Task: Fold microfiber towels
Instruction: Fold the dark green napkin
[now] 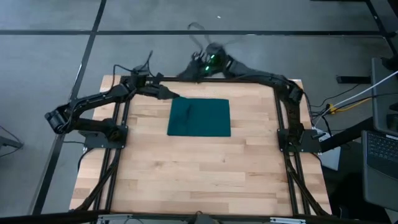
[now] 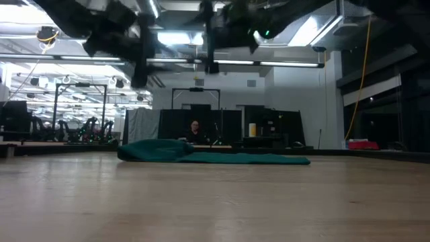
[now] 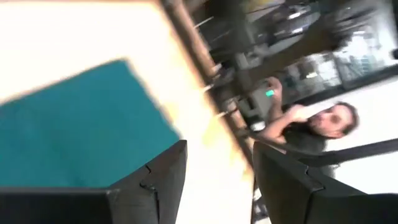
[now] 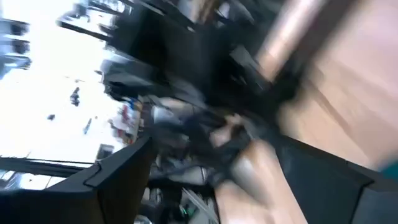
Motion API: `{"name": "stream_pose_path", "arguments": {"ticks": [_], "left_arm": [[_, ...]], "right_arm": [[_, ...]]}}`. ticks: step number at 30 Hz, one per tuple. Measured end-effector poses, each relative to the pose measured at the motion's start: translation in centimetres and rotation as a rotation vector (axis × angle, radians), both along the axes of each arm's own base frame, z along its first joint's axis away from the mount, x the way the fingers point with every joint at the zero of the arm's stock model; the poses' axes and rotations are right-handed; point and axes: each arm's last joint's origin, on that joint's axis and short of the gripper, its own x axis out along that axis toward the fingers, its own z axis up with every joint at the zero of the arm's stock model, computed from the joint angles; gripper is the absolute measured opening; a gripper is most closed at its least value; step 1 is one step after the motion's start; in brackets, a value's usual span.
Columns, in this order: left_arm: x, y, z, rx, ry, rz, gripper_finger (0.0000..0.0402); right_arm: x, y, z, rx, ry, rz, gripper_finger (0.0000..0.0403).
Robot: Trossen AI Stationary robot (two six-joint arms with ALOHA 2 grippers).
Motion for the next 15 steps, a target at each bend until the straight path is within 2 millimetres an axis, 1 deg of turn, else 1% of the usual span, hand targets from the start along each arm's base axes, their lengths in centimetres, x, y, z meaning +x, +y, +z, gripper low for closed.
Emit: {"name": "stream_pose_path", "arguments": {"ticks": [1,3,6,9,13,15], "left_arm": [[0.3,-0.1,-0.5,-0.017,0.018,-0.006,0.018],[1.4,-0.1,-0.7,-0.01,0.012,-0.029,0.018],[2.7,-0.2,-2.5,-0.038,0.066,-0.04,0.018],[3.9,0.1,-3.1,-0.045,0.03,-0.053,0.018],[4.9,0.4,-4.5,-0.084,0.049,-0.056,0.018],[5.2,0.5,-4.9,-0.094,0.043,-0.064,0.018]], "right_arm": [[-0.5,-0.2,0.9,-0.02,-0.027,-0.01,0.0344],[-1.0,-0.6,1.5,-0.036,-0.032,-0.021,0.0343],[-1.1,-0.6,1.0,-0.046,-0.005,-0.032,0.0337],[-1.2,-0.3,1.7,-0.07,-0.029,-0.015,0.0327],[-1.0,0.3,1.3,-0.077,-0.012,0.003,0.0313],[-0.8,0.5,1.3,-0.099,-0.019,0.006,0.0306]]}}
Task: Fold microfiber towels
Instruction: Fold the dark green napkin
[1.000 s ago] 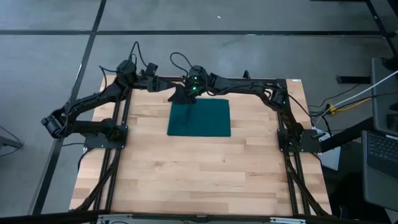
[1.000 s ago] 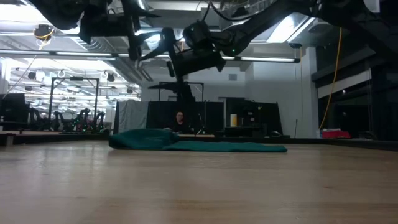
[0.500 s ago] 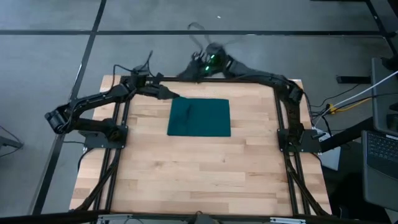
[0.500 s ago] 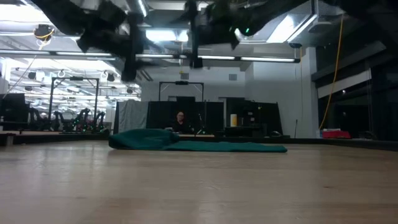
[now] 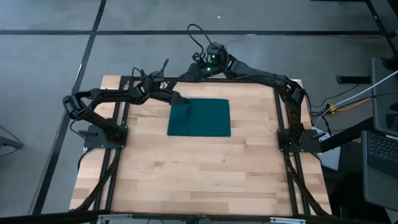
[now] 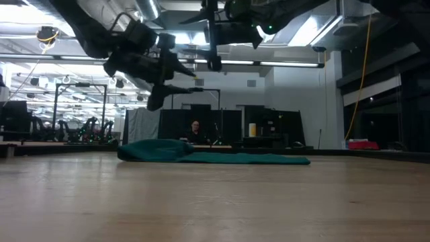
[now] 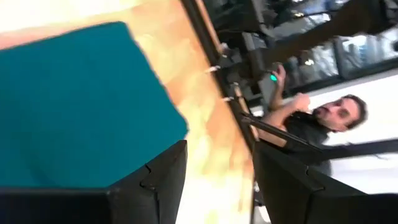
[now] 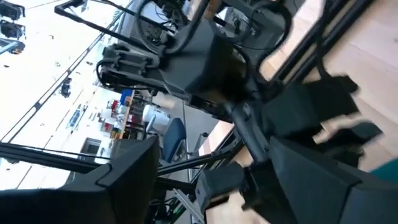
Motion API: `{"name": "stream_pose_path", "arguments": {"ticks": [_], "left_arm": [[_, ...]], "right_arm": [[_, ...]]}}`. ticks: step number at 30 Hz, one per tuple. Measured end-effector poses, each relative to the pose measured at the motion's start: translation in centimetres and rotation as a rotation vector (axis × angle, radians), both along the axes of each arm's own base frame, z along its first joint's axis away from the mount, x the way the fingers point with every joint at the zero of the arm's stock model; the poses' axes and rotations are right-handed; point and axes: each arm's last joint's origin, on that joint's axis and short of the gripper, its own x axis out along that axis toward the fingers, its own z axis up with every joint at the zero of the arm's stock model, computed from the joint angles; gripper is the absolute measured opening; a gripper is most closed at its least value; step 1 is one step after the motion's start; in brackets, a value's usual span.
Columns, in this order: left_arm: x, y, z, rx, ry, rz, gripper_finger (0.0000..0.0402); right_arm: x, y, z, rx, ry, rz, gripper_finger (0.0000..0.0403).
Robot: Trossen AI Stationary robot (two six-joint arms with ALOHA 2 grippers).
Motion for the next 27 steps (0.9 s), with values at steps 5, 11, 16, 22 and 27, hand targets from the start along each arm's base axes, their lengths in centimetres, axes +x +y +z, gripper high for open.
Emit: {"name": "stream_pose_path", "arguments": {"ticks": [5,11,16,22,27], "left_arm": [[0.9,0.1,-0.5,-0.01,-0.042,-0.01,0.018],[1.4,0.4,-1.5,-0.021,-0.029,-0.006,0.018],[1.8,0.7,-3.1,-0.028,0.001,-0.028,0.018],[2.5,1.0,-5.6,-0.078,0.031,-0.071,0.018],[2.0,0.7,-9.2,-0.193,0.232,-0.077,0.018]], "right_arm": [[0.0,0.0,0.0,-0.011,-0.002,-0.004,0.0294],[0.0,-0.2,0.0,-0.029,-0.006,-0.009,0.0282],[0.0,-0.1,0.0,-0.029,-0.002,-0.013,0.0273],[0.0,-0.1,-0.1,-0.025,0.004,-0.015,0.0265],[0.0,-0.1,-0.1,-0.016,0.006,-0.016,0.0265]]}}
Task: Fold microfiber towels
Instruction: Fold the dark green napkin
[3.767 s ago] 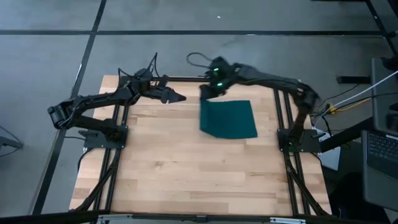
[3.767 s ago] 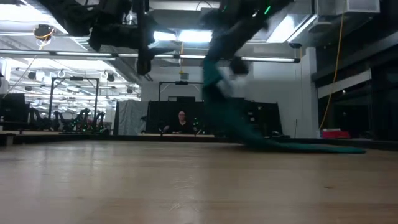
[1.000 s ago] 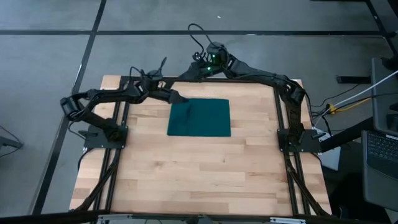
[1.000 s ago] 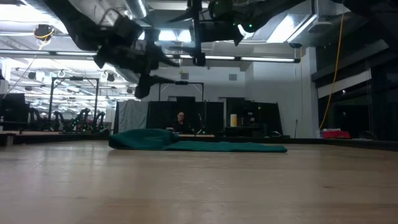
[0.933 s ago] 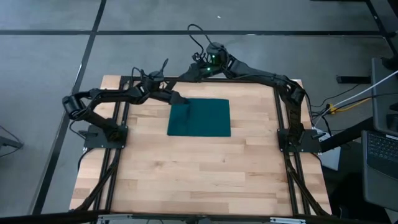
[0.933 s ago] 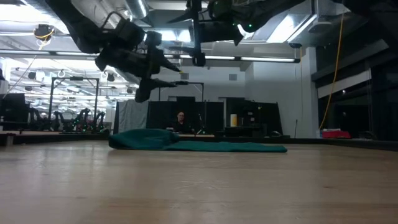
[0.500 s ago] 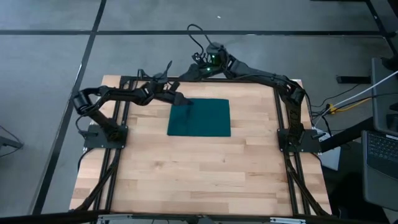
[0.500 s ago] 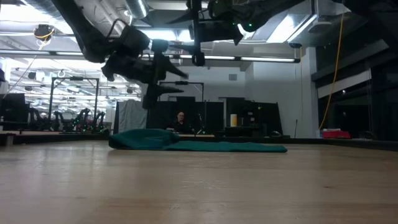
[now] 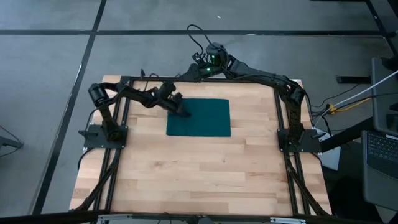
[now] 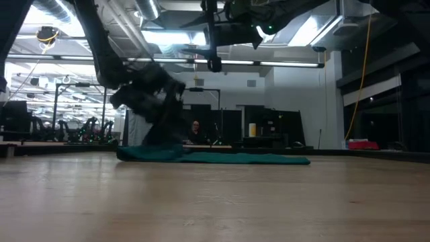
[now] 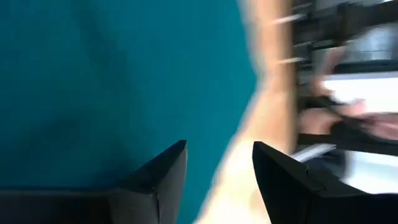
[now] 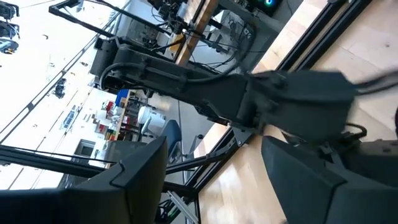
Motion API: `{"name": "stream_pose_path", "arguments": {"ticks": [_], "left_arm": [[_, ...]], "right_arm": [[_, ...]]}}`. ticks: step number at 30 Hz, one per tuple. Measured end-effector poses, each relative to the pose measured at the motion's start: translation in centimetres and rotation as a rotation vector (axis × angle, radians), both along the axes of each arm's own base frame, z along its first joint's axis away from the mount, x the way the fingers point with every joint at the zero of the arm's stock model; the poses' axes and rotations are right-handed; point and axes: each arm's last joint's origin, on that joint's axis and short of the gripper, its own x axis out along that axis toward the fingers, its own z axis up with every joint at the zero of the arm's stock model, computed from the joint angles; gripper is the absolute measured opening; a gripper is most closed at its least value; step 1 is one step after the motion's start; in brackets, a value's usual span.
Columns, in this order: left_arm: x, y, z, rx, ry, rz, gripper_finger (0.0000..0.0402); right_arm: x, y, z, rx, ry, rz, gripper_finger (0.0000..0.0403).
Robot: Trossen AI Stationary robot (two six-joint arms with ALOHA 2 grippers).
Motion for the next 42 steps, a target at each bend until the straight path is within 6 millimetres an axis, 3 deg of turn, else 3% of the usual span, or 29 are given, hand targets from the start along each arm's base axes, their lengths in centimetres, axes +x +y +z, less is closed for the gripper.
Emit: {"name": "stream_pose_path", "arguments": {"ticks": [4,8,11,15,21,29,42], "left_arm": [[-1.1,0.1,-2.1,0.024,0.183,-0.002,0.018],[-1.8,1.1,-2.3,-0.049,0.128,-0.021,0.018],[-2.1,2.0,-0.2,0.009,0.03,0.07,0.018],[-3.0,3.5,5.5,0.131,-0.14,0.177,0.018],[-6.4,2.6,9.2,0.152,-0.077,0.268,0.018],[-9.4,-0.1,7.9,0.096,0.249,0.216,0.018],[-10.5,-2.9,3.7,-0.041,0.328,0.177,0.018]], "right_arm": [[0.0,0.0,0.0,0.011,0.003,0.004,0.0263],[0.0,0.0,0.0,0.015,0.003,0.008,0.0263],[0.0,0.0,0.0,0.015,0.002,0.011,0.0263],[0.0,0.1,0.0,0.022,0.0,0.026,0.0263],[0.1,0.1,0.4,0.027,-0.036,0.029,0.0263],[0.2,0.2,0.8,0.033,-0.076,0.05,0.0262],[0.4,0.8,0.9,0.03,-0.081,0.089,0.0262]]}}
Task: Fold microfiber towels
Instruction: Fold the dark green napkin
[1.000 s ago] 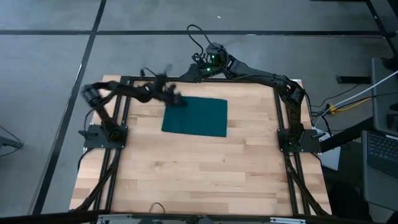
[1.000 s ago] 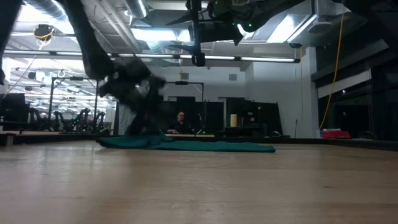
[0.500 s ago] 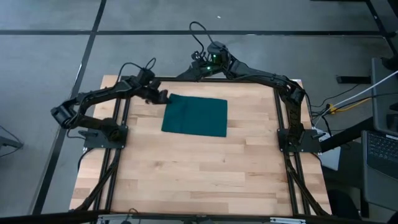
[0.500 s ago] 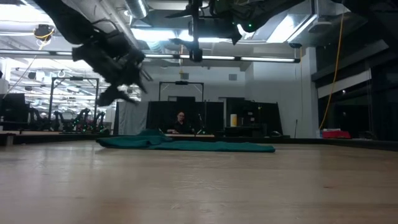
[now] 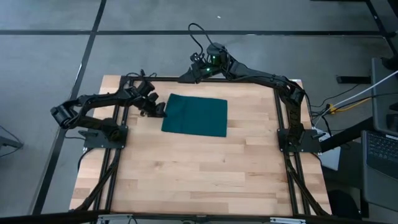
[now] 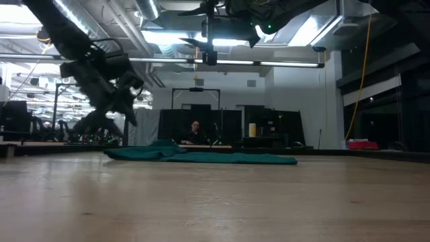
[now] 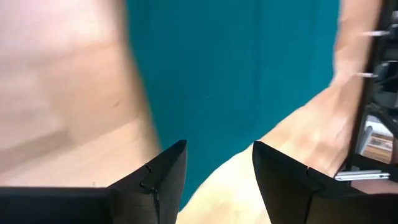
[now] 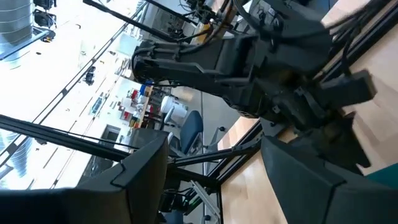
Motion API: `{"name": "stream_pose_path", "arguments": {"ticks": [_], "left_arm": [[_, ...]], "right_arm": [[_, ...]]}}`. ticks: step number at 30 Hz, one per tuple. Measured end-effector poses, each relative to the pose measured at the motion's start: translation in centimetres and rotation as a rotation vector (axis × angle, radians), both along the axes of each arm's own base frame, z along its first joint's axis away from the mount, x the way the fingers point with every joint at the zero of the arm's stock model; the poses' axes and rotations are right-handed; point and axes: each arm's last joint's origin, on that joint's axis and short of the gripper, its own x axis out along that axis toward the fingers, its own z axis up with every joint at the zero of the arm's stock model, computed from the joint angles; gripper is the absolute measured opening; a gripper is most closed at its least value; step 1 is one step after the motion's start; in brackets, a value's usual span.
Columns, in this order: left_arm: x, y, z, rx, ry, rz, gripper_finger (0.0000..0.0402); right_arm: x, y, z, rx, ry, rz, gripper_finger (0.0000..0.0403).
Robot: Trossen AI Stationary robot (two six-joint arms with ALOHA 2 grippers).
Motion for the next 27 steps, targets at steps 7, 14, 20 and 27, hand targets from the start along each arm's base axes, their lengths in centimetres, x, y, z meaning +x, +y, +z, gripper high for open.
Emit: {"name": "stream_pose_path", "arguments": {"ticks": [7,14,20,27], "left_arm": [[-1.1,-1.0,-1.6,-0.032,0.099,0.015,0.018],[-1.2,-0.9,-1.7,0.0,0.123,0.021,0.018],[-1.1,-0.9,-1.9,-0.003,0.136,0.022,0.018],[-0.2,-1.3,-2.3,-0.021,0.124,-0.005,0.018]], "right_arm": [[0.0,0.0,0.0,0.005,0.0,0.01,0.0262],[0.1,0.4,0.0,0.007,-0.001,0.027,0.0262],[0.2,0.4,0.2,-0.002,-0.017,0.014,0.0262],[0.0,-0.3,0.9,-0.04,-0.084,-0.034,0.0262]]}}
